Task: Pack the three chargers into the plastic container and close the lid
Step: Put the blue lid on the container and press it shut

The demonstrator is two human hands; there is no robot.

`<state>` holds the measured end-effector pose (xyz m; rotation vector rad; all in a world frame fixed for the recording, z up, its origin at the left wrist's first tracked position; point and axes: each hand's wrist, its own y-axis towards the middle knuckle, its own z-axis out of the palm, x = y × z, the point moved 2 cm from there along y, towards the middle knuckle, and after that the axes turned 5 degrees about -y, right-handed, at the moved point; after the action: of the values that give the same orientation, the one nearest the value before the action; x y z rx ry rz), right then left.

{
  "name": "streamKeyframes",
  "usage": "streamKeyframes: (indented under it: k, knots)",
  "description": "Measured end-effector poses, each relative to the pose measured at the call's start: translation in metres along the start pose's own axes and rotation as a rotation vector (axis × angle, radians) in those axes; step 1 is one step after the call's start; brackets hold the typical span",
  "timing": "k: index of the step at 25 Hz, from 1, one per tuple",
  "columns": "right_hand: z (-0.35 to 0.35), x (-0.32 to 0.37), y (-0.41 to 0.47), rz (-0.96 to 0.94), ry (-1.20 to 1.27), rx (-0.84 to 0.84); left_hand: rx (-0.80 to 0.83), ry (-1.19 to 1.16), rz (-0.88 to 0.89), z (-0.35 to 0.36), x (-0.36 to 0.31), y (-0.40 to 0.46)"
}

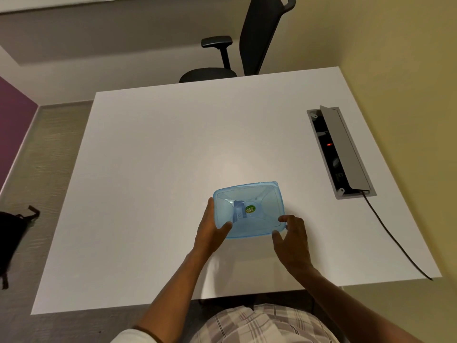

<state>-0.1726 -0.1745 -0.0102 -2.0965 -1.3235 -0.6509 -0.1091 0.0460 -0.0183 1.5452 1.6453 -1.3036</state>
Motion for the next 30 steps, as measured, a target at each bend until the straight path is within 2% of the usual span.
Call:
streamKeyframes:
  k: [14,23,28,30]
  knots:
    - [-0.001,-0.005,0.0,0.043,0.001,0.023,-0.002,0.27,-0.119,0.012,0.008,0.009]
    - [0.001,-0.007,0.002,0.046,-0.037,0.025,-0.003,0.371,-0.118,0.017,0.005,0.003]
    - [-0.003,0.002,0.029,0.073,-0.044,-0.033,-0.16,0.289,-0.109,0.014,0.0,0.008]
    - [-0.003,0.005,0.046,0.08,-0.022,-0.03,-0.155,0.249,-0.141,0.017,-0.002,0.016]
